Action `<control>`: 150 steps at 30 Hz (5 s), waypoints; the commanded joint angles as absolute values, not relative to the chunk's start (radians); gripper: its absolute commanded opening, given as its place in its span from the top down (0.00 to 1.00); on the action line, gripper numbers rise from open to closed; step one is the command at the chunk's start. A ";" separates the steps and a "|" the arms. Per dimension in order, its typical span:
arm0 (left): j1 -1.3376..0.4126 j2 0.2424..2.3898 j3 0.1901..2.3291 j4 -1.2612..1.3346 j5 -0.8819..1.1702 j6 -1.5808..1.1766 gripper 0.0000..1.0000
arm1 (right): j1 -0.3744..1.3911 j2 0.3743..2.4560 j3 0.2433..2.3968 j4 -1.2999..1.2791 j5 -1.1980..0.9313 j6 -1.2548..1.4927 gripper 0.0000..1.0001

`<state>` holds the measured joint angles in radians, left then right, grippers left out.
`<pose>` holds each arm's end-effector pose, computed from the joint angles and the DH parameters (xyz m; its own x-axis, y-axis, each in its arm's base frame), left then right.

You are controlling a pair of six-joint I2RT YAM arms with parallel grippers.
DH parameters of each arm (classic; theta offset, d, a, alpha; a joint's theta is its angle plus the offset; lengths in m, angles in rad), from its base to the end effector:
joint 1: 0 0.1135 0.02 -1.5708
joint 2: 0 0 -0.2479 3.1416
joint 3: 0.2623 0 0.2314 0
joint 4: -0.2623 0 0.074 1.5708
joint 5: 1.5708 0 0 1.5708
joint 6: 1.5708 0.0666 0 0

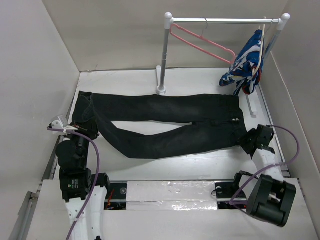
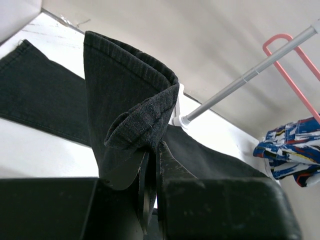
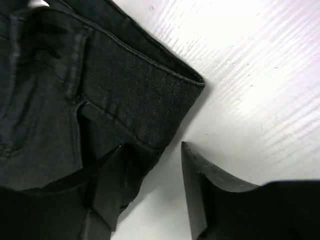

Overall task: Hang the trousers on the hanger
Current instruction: Fold the trousers at the center of the board.

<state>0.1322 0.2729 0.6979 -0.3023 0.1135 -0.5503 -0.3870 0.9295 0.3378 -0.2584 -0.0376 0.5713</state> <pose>0.0994 0.0056 0.3443 0.1136 -0.5090 -0.8532 0.0468 0.8606 -0.5072 0.1708 -0.0669 0.1317 -0.3938 0.7440 -0.5398 0.6742 0.6330 0.3806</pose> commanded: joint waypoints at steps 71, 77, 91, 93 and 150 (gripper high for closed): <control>0.110 1.621 1.301 -0.284 -0.509 -0.542 1.00 | -0.350 1.445 1.264 -0.486 0.236 0.433 1.00; 0.110 1.752 1.449 -0.276 -0.512 -0.511 1.00 | -0.341 1.538 1.289 -0.437 0.230 0.449 1.00; 0.110 1.939 1.661 -0.217 -0.413 -0.502 0.10 | -0.278 1.598 1.307 -0.387 0.209 0.531 0.30; 0.110 1.889 1.570 -0.166 -0.397 -0.521 0.09 | -0.253 1.553 1.257 -0.338 0.195 0.548 0.19; 0.141 1.528 0.976 -0.342 -0.540 -0.712 0.59 | -0.738 0.767 0.229 -0.020 -0.388 0.436 0.29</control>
